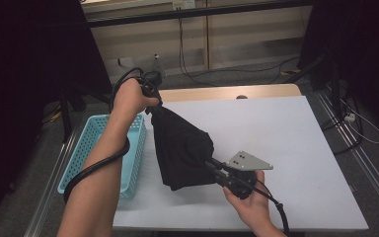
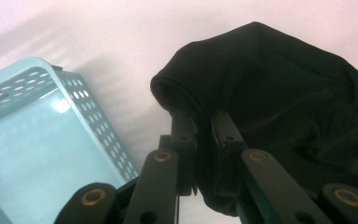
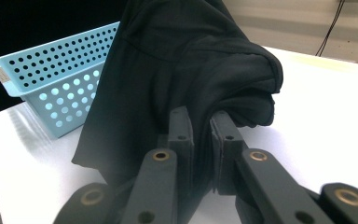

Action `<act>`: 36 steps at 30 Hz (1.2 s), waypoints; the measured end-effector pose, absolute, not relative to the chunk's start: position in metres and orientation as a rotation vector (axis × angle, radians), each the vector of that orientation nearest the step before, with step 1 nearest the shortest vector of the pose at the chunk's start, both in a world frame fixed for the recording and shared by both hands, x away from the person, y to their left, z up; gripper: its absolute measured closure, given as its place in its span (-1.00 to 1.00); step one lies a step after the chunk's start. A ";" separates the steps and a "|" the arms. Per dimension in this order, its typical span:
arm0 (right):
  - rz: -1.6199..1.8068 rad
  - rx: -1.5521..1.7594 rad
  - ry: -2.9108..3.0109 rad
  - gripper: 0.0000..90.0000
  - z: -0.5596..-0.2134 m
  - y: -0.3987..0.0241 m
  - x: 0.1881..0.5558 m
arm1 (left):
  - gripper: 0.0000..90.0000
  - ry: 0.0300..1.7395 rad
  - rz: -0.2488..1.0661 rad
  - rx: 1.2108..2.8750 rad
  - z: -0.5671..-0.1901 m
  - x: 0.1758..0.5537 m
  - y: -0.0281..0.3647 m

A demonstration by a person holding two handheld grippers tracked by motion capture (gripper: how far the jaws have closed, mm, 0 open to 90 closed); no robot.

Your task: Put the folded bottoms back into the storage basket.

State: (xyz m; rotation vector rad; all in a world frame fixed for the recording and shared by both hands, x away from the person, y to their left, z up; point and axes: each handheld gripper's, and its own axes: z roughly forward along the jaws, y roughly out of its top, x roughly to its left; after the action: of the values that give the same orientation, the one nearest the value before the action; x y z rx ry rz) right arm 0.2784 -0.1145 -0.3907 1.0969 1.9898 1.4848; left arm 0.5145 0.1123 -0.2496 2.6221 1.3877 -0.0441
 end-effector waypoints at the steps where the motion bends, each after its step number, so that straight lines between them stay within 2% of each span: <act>1: 1.487 1.098 1.990 0.81 -0.391 -0.113 0.279 | 0.82 1.389 -0.043 2.619 -0.249 0.515 0.113; 18: 1.508 1.075 1.969 0.81 -0.388 -0.104 0.282 | 0.82 1.406 -0.040 2.613 -0.239 0.519 0.124; 36: 1.541 1.012 1.963 0.81 -0.369 -0.085 0.285 | 0.82 1.446 -0.023 2.584 -0.214 0.520 0.147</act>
State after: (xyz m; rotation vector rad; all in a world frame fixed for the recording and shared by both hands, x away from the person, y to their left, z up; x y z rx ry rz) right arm 0.2850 -0.0855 -0.3691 1.0117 1.9627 1.5405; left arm 0.5204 0.1472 -0.2144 2.5840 1.4465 -0.0230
